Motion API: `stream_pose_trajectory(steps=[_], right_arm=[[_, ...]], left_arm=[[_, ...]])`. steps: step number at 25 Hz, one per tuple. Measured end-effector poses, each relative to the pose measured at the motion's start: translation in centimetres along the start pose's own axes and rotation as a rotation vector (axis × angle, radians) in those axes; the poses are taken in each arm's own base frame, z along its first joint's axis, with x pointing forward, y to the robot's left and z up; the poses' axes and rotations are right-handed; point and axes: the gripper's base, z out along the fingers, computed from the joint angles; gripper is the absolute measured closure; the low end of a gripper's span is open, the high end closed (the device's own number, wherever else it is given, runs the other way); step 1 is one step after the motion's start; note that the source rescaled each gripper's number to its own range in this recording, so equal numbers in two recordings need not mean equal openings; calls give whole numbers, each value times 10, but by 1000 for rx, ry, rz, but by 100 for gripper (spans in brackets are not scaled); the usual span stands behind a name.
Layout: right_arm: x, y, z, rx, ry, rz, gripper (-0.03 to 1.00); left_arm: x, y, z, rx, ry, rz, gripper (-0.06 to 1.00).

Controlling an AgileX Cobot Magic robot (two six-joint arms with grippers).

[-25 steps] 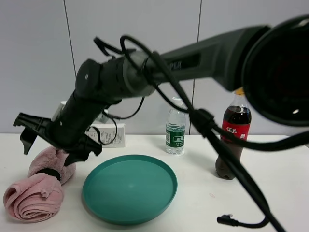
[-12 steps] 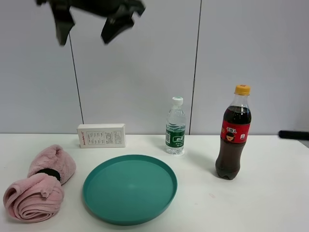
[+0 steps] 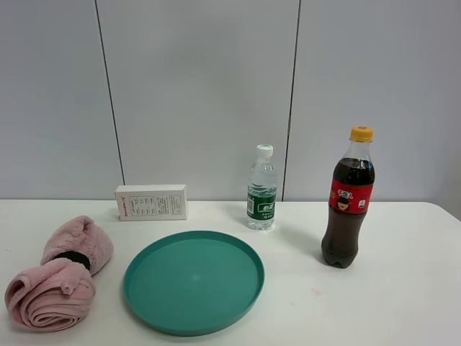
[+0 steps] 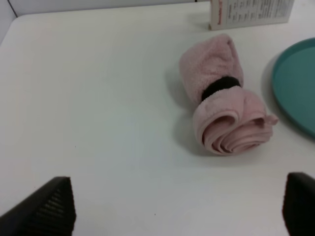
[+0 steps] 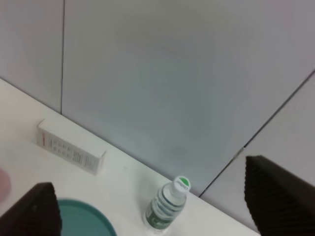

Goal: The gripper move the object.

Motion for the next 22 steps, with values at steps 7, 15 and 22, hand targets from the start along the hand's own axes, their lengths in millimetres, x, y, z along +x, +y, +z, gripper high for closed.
stream_pose_trajectory(steps=[7,15,22], right_arm=[[39,3,-10,-26,102,10,39],[114,18,-14,-120,244,59,39],[157,5,-2,-108,377,183,39]], left_arm=[[0,0,0,0,0,0,-6],[0,0,0,0,0,0,-6],[0,0,0,0,0,0,-6]])
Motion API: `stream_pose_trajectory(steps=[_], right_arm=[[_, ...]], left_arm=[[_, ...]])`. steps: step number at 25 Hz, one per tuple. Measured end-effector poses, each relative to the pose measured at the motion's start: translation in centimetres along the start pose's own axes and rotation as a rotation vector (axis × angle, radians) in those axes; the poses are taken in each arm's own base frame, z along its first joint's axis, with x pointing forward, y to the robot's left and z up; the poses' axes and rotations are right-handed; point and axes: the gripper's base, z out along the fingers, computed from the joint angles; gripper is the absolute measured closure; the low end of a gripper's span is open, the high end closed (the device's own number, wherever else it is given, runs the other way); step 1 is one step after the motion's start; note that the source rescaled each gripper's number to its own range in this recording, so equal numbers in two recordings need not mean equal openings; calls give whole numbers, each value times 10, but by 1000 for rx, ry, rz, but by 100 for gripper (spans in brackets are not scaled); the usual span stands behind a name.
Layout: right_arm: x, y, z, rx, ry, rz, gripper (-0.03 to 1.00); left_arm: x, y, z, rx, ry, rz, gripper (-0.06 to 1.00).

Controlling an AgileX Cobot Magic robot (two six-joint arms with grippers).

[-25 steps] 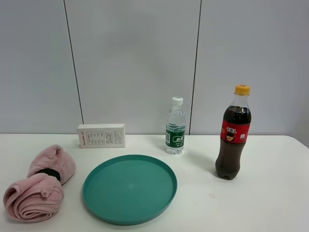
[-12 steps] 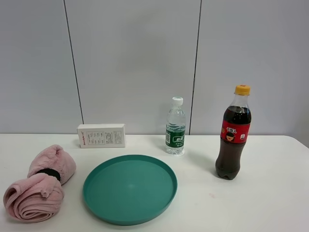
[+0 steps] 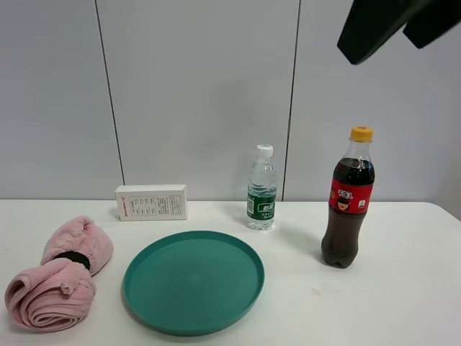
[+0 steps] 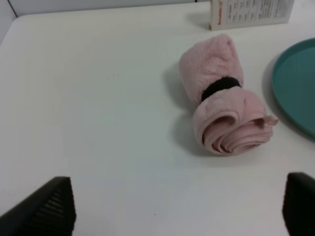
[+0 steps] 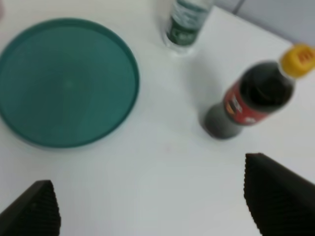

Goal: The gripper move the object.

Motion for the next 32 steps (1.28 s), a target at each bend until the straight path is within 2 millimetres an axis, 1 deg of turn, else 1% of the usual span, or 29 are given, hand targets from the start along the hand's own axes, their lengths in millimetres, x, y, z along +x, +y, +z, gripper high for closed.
stream_pose_trajectory(steps=[6,7,9,10,12,14,17,22,29,32], right_arm=[[12,-21,14,7,-3,120,38],[14,-23,16,6,-11,133,33],[20,-31,17,8,-30,170,16],[22,-34,17,9,-41,185,9],[31,-44,17,24,-47,215,2],[41,-52,15,35,-47,257,0],[61,-63,12,67,-57,329,-1],[96,-74,-8,153,-123,425,-1],[147,-68,-35,250,-221,559,-1],[173,-61,-43,324,-205,593,-1]], left_arm=[[0,0,0,0,0,0,-6],[0,0,0,0,0,0,-6],[0,0,0,0,0,0,-6],[0,0,0,0,0,0,-6],[0,0,0,0,0,0,-6],[0,0,0,0,0,0,-6],[0,0,0,0,0,0,-6],[0,0,0,0,0,0,-6],[0,0,0,0,0,0,-6],[0,0,0,0,0,0,-6]])
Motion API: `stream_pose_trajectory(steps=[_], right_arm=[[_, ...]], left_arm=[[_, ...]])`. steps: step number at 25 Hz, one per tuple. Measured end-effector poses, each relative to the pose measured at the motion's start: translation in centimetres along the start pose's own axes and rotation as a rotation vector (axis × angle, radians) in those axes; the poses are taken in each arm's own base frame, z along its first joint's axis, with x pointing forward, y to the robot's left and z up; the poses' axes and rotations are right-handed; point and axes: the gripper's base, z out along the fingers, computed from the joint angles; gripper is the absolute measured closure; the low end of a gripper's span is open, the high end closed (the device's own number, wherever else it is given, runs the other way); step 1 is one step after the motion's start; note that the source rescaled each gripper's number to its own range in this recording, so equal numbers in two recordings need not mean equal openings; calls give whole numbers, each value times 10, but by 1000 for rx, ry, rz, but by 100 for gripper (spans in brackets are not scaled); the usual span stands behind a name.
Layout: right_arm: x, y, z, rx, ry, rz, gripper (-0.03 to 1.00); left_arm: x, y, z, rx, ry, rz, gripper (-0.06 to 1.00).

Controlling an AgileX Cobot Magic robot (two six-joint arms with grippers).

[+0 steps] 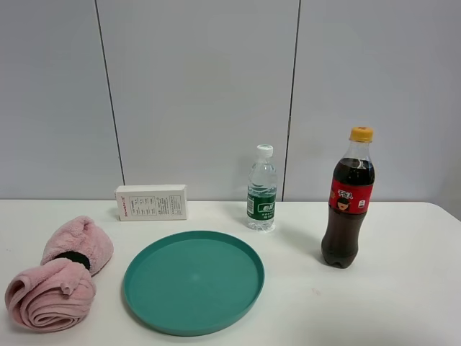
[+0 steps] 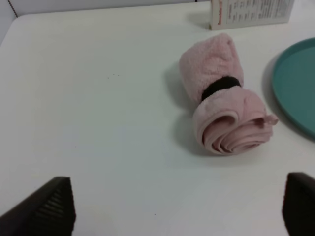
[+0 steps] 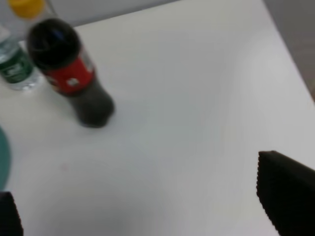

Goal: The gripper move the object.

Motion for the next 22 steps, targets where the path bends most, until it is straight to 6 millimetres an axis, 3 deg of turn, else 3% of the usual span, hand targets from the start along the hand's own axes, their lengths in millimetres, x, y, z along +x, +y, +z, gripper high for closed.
stream_pose_trajectory(steps=[6,11,22], right_arm=[[41,-9,-16,82,98,7,-1],[67,-10,-18,81,83,9,-1],[81,-11,-33,66,-91,8,4]], left_arm=[[0,0,0,0,0,0,-6],[0,0,0,0,0,0,-6],[0,0,0,0,0,0,-6]])
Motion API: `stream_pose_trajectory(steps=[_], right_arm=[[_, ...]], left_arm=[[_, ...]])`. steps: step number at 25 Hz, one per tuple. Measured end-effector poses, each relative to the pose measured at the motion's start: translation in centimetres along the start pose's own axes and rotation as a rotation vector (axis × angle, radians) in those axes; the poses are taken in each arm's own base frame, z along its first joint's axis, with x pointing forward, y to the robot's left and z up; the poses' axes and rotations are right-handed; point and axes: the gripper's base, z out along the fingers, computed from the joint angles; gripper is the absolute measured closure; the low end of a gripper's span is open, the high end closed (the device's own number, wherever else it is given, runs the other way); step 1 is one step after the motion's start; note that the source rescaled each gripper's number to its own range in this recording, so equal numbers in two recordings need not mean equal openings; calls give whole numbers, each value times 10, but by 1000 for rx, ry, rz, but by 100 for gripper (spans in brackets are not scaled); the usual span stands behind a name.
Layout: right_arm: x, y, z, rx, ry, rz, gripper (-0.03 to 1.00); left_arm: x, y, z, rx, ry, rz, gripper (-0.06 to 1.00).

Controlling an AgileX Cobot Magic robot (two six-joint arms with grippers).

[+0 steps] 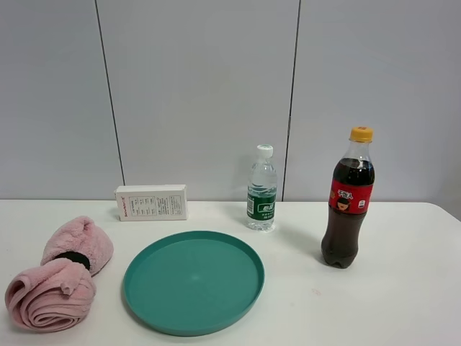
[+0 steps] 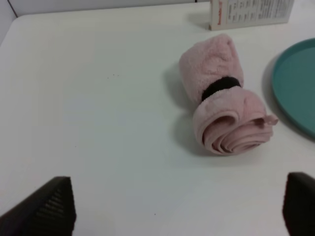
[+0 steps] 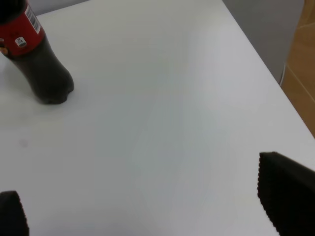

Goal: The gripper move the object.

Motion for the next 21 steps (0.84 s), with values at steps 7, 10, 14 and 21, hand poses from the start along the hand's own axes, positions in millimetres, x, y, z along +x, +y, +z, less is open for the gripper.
stream_pose_trajectory(steps=[7,10,14,21], right_arm=[[1,0,-2,-1,-12,0,4],[1,0,-2,-1,-12,0,4],[1,0,-2,-1,-12,0,4],[1,0,-2,-1,-12,0,4]], left_arm=[[0,0,0,0,0,0,-6],[0,0,0,0,0,0,-6],[0,0,0,0,0,0,-6],[0,0,0,0,0,0,-6]])
